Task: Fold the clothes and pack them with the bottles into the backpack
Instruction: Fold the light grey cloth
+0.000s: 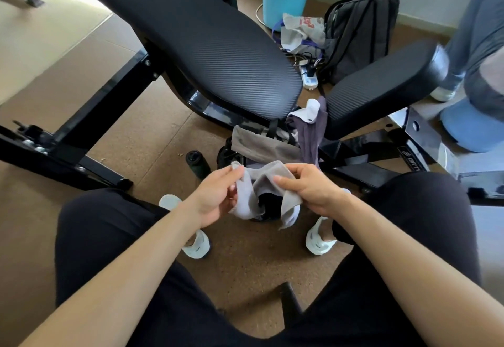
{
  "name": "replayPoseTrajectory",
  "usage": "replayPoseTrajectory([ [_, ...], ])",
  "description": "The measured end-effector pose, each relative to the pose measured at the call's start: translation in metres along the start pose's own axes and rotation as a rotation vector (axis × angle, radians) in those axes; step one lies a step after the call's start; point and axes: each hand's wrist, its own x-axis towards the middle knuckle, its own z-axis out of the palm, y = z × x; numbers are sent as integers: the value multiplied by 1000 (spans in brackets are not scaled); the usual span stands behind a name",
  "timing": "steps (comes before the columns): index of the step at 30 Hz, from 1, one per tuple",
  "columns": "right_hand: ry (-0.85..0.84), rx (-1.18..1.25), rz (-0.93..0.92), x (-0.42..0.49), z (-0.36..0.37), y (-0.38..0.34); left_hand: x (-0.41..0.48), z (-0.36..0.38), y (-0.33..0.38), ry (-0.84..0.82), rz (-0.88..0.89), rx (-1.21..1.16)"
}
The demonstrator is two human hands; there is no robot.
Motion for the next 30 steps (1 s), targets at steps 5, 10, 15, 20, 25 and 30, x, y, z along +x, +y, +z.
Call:
replayPoseTrajectory([
  [5,-115,27,-14,2,15,-4,3,14,-2,-126,-6,-82],
  [10,-144,-11,-15,5,14,-11,11,9,0,-138,-19,-131],
  [15,44,-65,-77,14,16,-8,16,10,0,-166,-53,-140],
  [20,-24,4,-55,14,23,-12,20,9,2,-186,-46,-139],
  [25,-91,-82,-140,13,22,-20,22,9,4,-167,-62,-179],
  [30,-104,-315,-228,14,25,-15,19,12,3,-239,-75,-165],
])
